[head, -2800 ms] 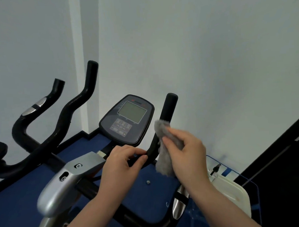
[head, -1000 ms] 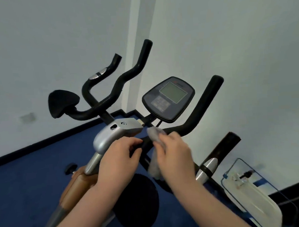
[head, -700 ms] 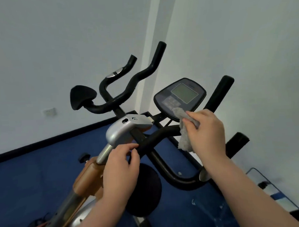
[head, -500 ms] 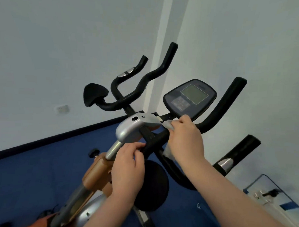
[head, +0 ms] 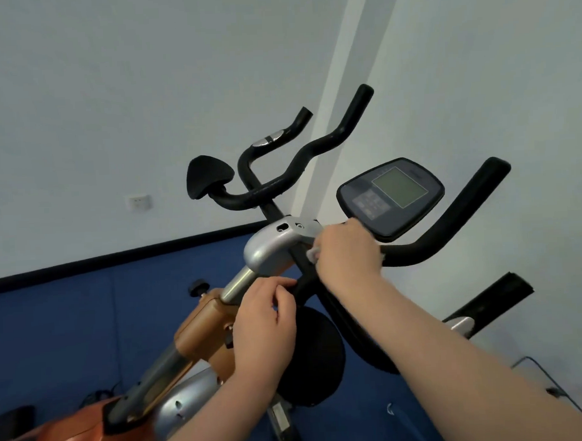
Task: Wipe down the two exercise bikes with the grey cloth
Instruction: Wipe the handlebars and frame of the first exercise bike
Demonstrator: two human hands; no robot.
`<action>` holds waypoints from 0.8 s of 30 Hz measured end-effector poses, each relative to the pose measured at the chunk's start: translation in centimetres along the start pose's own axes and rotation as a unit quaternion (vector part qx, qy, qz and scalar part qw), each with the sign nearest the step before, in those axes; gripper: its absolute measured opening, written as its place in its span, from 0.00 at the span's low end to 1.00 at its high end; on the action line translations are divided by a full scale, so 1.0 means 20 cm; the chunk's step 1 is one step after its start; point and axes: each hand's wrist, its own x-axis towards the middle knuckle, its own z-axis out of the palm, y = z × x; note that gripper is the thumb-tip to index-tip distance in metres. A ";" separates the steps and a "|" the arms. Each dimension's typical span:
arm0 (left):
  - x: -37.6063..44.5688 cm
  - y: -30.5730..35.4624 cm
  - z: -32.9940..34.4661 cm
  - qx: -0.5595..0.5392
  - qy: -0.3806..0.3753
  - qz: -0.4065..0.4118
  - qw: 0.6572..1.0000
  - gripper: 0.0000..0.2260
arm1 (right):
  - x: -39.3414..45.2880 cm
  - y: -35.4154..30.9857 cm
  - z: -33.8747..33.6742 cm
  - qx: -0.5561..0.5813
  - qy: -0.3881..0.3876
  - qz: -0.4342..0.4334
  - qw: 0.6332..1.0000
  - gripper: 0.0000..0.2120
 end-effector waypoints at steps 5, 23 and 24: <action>-0.01 -0.02 0.00 -0.031 -0.002 -0.011 0.999 0.10 | -0.09 -0.04 0.02 0.120 -0.073 -0.116 0.983 0.07; -0.03 -0.04 -0.01 -0.044 0.015 0.006 0.999 0.11 | -0.26 0.17 0.11 0.350 -0.013 -0.099 0.931 0.10; -0.03 -0.03 -0.02 -0.029 0.001 0.025 0.999 0.11 | -0.28 0.20 0.09 0.390 -0.031 -0.087 0.916 0.11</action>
